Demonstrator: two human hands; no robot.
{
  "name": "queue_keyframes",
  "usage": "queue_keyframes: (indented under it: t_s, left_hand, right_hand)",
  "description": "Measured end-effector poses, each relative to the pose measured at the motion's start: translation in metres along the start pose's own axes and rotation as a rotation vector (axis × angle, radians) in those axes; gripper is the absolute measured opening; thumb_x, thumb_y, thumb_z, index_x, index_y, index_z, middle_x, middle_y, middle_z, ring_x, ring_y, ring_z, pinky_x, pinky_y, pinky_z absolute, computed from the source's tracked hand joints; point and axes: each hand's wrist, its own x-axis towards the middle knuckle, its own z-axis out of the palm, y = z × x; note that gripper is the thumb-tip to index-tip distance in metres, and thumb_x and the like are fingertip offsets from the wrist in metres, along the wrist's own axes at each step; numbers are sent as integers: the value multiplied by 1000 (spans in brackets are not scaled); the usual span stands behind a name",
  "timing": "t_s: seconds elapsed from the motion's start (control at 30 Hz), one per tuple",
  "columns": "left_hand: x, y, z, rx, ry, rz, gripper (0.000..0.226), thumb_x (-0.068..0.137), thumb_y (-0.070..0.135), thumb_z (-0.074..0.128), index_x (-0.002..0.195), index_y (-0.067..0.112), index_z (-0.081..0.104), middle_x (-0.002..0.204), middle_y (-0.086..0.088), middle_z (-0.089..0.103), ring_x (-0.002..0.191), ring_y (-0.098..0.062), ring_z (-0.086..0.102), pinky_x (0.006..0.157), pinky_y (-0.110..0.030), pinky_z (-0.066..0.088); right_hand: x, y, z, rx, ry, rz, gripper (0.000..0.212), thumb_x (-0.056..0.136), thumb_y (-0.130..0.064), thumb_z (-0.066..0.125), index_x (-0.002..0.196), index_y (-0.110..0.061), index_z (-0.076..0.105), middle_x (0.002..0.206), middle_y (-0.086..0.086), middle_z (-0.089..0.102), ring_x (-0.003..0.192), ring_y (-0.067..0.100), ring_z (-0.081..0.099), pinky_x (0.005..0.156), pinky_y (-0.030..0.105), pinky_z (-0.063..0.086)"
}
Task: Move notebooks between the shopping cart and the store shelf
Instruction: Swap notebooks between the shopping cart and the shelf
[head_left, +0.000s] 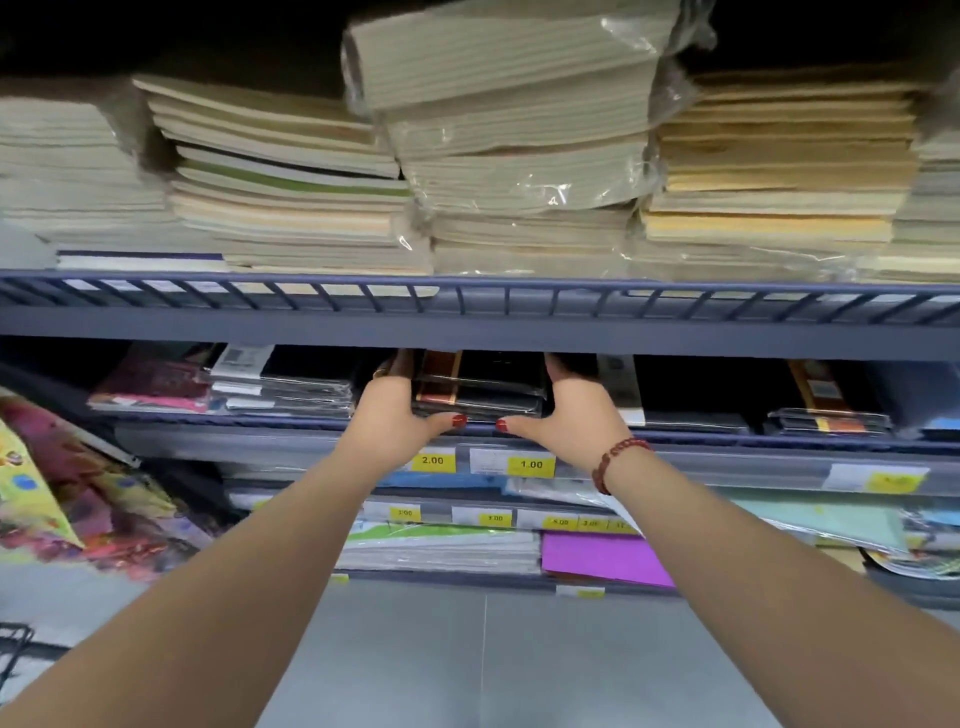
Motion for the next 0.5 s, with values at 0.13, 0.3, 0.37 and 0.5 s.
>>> queue_keyframes:
  t_s: [0.13, 0.3, 0.37, 0.5]
  left_hand:
    - [6, -10, 13, -114, 89, 81, 66, 76, 27, 78, 133, 19, 46, 91, 3, 61, 71, -12, 53, 60, -19, 38]
    - [7, -26, 26, -223, 188, 50, 67, 66, 34, 84, 122, 13, 55, 95, -2, 68, 83, -15, 64, 76, -28, 54]
    - [4, -27, 29, -286, 191, 27, 59, 65, 33, 84, 112, 10, 58, 101, -4, 69, 93, -19, 66, 86, -40, 55]
    - [-3, -30, 29, -314, 200, 98, 50, 75, 28, 77, 116, 4, 60, 107, -7, 68, 100, -21, 64, 92, -40, 52]
  right_hand:
    - [-1, 5, 9, 187, 96, 15, 91, 74, -42, 74, 147, -15, 26, 127, 9, 59, 111, 24, 59, 88, 30, 48]
    - [0, 18, 25, 335, 193, -12, 84, 73, -36, 76, 143, -14, 34, 134, 6, 55, 112, 17, 58, 91, 19, 47]
    - [2, 22, 27, 381, 198, -20, 83, 73, -34, 77, 142, -13, 35, 138, 7, 51, 117, 12, 54, 92, 15, 41]
    - [-1, 24, 25, 442, 168, -7, 84, 75, -30, 76, 144, -15, 31, 142, 6, 46, 122, 22, 54, 97, 25, 45]
